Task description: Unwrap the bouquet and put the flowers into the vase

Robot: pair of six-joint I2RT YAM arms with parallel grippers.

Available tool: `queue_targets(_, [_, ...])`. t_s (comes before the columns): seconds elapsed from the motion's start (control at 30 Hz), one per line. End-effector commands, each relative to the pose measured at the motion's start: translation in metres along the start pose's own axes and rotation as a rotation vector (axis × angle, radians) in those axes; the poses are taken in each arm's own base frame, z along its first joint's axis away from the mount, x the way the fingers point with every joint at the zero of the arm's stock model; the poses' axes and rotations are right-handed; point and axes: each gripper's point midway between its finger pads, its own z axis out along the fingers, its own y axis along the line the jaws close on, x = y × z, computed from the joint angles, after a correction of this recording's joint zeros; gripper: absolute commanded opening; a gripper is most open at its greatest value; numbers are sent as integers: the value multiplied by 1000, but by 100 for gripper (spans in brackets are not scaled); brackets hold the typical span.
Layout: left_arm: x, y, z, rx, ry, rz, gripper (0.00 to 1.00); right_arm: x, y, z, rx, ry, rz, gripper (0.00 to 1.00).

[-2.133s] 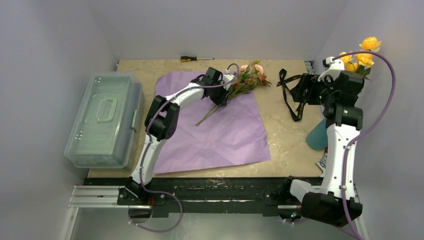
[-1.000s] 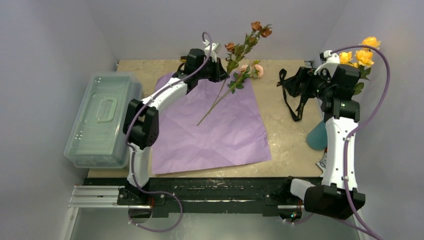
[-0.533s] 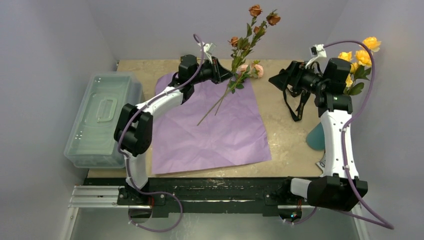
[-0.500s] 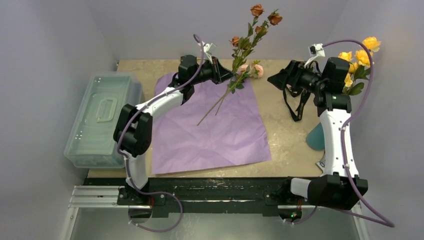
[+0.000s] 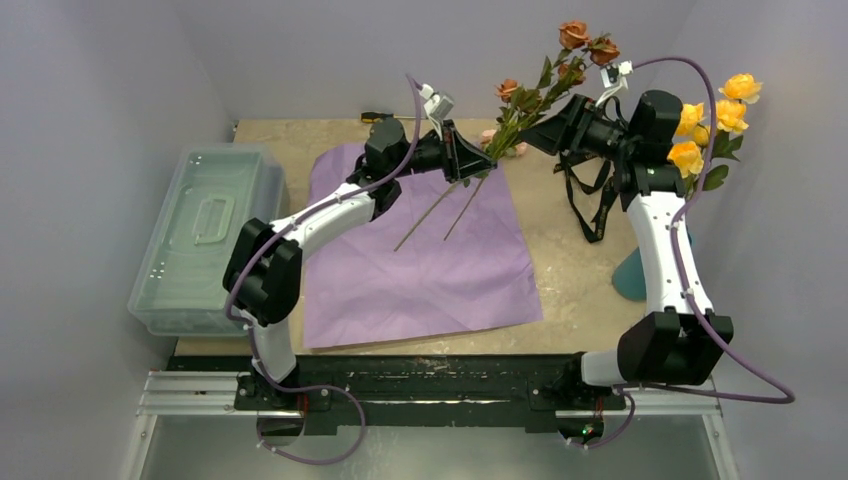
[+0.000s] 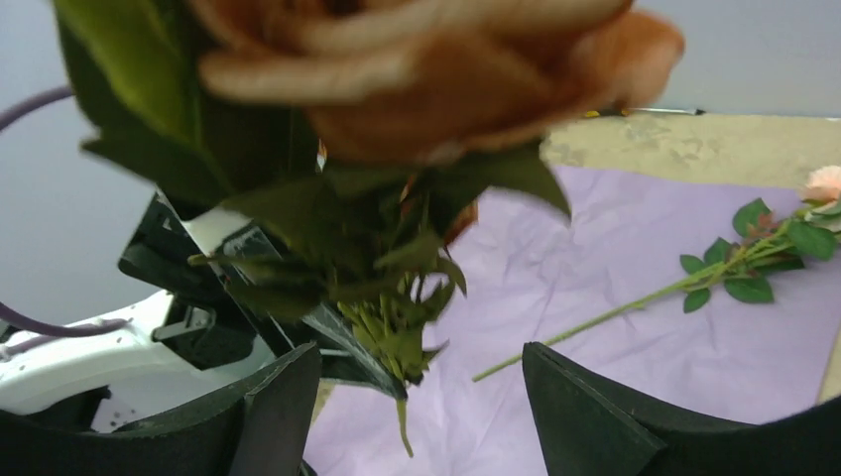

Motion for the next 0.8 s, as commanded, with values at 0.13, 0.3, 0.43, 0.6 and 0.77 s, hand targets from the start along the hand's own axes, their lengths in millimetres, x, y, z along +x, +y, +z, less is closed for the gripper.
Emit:
queue_targets(0.13, [-18, -49, 1, 139, -19, 85, 0, -30, 43, -3, -130, -51, -82, 47])
queue_targets(0.3, [-17, -55, 2, 165, -14, 88, 0, -27, 45, -5, -128, -52, -82, 7])
queue_targets(0.43, [-13, -51, 2, 150, 12, 92, 13, -30, 51, -10, -117, -62, -114, 0])
queue_targets(0.6, [-7, -34, 0, 68, 54, 84, 64, -34, 61, -25, -60, -80, -210, 0])
queue_targets(0.77, [-12, -18, -11, 19, 49, 58, 81, -33, 71, -48, 43, -101, -333, 0])
